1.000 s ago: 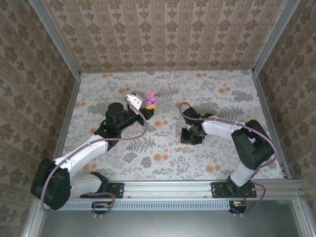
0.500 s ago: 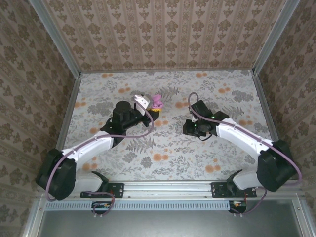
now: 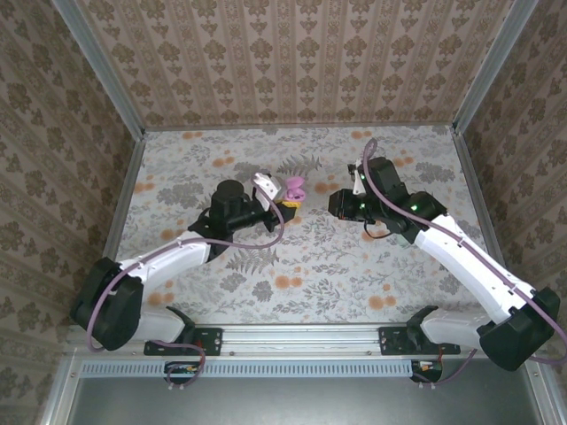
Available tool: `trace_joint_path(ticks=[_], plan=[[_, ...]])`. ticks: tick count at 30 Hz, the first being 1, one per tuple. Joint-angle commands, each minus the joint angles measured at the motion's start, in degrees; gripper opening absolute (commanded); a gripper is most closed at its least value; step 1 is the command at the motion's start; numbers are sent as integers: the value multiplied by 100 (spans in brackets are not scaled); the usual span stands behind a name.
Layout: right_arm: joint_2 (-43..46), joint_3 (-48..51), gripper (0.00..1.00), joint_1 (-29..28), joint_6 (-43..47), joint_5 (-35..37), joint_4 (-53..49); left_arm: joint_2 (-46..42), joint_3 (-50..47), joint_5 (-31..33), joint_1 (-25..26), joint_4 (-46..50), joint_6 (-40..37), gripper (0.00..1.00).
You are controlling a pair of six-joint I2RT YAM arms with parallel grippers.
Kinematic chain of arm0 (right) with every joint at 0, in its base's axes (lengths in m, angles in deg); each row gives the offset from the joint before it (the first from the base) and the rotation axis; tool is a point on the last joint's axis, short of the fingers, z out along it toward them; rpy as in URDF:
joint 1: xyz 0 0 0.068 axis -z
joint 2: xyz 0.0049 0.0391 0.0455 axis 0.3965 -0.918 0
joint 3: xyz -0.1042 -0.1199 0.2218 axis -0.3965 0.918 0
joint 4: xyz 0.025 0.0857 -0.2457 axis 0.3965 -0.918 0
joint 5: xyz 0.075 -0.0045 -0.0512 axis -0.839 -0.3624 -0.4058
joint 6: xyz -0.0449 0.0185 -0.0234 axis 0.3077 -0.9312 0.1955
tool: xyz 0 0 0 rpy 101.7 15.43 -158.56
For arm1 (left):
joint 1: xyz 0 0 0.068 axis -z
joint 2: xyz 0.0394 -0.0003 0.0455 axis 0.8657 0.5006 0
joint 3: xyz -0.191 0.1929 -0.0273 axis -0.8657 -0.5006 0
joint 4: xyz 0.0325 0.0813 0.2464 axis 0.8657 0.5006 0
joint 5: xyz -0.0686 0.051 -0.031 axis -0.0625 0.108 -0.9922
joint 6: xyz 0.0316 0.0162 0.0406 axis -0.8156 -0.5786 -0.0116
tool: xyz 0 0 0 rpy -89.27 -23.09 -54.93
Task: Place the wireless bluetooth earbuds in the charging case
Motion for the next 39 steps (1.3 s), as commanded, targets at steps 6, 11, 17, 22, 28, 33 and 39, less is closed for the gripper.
trace_joint_path(ticks=[6, 11, 17, 22, 28, 33, 39], plan=[[-125, -323, 25, 19, 72, -372, 211, 143, 399, -491, 104, 13, -201, 27], [-154, -360, 25, 20, 56, -438, 304, 209, 530, -646, 137, 188, -254, 27], [-192, -384, 24, 20, 81, -427, 327, 272, 673, -799, 139, 427, -313, 27], [-201, -356, 24, 19, 106, -357, 406, 324, 742, -887, 166, 499, -310, 28], [-310, -357, 24, 11, 66, -401, 483, 343, 817, -905, 199, 547, -299, 28], [-375, -414, 24, 10, 64, -414, 700, 341, 872, -1082, 208, 652, -327, 28], [-388, -467, 24, 3, 75, -410, 732, 352, 878, -1063, 202, 724, -351, 28]])
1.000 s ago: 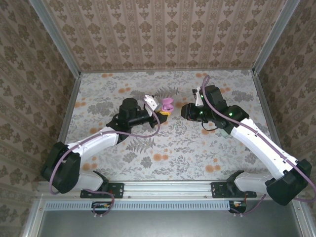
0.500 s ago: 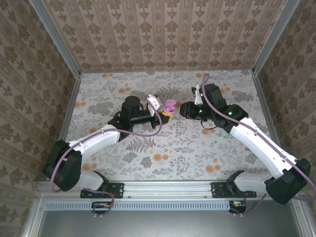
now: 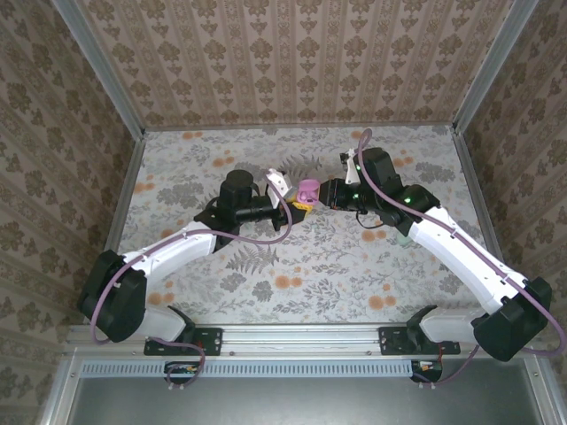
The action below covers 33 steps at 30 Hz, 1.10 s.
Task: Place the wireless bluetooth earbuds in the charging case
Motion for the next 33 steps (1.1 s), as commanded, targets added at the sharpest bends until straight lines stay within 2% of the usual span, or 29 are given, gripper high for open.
trace_joint_path(ticks=[1, 20, 33], plan=[[-33, -206, 24, -4, 78, -108, 126, 36, 182, -152, 51, 71, -147, 28], [-300, -249, 24, -138, 122, -7, 230, -3, 199, -248, 47, 45, -58, 28], [-429, -350, 25, -296, 430, 208, -67, 6, 165, -143, 42, -129, 19, 27]])
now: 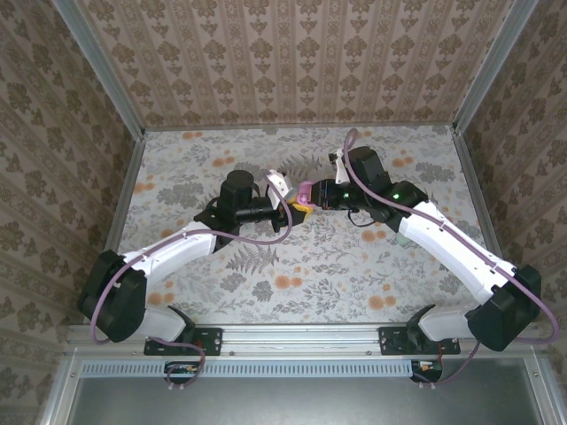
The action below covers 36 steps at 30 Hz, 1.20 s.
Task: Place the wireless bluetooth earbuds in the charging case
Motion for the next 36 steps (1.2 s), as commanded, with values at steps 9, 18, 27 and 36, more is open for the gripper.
trace_joint_path(ticks=[9, 18, 27, 36], plan=[[-4, -244, 24, -72, 295, 378, -470, 6, 169, -35, 43, -222, 26, 27], [-135, -353, 26, -151, 436, 302, -598, 6, 194, -24, 41, -282, 58, 27], [-112, -364, 29, -146, 393, 167, -515, -20, 180, -16, 49, -307, 81, 27], [-9, -328, 33, -136, 303, 53, -419, -38, 178, 12, 39, -315, 64, 27]])
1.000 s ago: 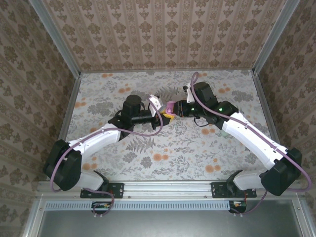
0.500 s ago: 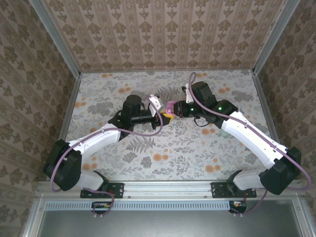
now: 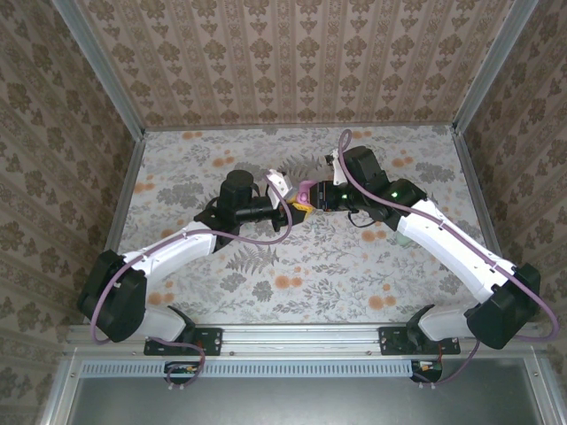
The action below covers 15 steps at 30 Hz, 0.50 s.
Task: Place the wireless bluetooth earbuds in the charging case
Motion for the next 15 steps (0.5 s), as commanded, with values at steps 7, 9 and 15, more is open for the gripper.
trace_joint_path(ticks=[7, 9, 15], plan=[[159, -61, 33, -13, -30, -203, 45, -31, 157, -18, 35, -251, 61, 27], [182, -62, 33, -12, -18, -223, 54, -25, 161, -8, 36, -268, 69, 27], [245, 16, 33, 16, -55, -244, 112, -38, 152, -8, 42, -289, 75, 27]])
